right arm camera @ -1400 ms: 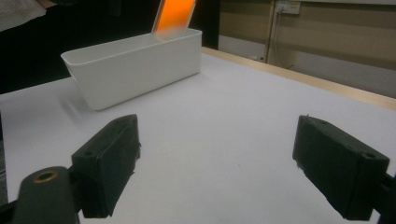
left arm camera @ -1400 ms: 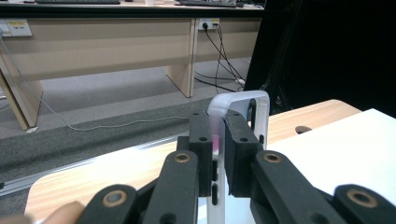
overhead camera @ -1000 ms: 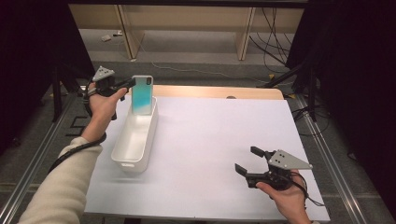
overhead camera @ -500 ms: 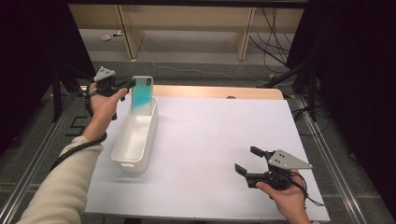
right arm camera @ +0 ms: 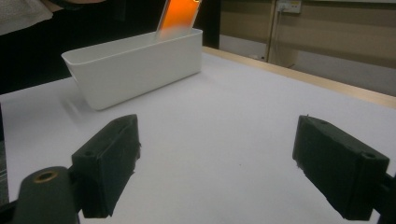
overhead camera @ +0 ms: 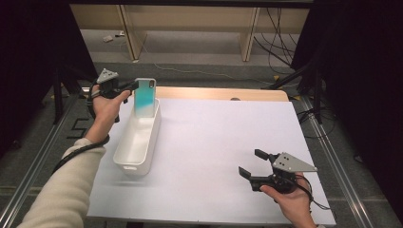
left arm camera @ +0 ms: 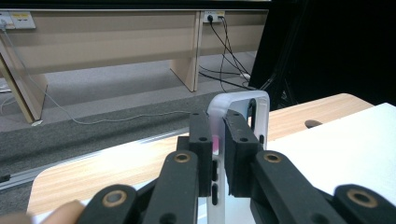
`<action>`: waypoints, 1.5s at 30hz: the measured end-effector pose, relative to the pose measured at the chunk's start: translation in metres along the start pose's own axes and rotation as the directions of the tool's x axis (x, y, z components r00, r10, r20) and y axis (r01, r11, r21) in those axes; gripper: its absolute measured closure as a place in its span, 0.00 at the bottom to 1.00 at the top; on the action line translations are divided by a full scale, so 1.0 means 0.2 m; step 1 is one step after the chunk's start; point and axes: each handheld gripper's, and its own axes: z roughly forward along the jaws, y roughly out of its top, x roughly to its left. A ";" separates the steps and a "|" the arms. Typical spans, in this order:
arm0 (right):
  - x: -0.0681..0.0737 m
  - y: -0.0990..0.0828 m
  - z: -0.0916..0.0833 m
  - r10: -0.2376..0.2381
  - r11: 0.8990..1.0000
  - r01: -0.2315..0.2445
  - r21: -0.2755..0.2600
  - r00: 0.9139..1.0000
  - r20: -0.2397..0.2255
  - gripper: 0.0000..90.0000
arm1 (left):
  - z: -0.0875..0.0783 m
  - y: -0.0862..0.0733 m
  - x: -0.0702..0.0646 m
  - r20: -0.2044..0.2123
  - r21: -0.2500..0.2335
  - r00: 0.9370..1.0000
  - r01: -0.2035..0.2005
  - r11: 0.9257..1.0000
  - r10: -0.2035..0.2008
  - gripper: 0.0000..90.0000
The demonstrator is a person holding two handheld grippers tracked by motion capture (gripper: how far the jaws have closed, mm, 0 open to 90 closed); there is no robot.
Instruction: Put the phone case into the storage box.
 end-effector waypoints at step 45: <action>0.00 -0.01 0.01 0.009 1.000 -0.009 -0.004 1.000 -0.006 0.18 | 0.09 -0.05 0.01 0.004 0.031 0.999 -0.042 0.999 0.041 0.92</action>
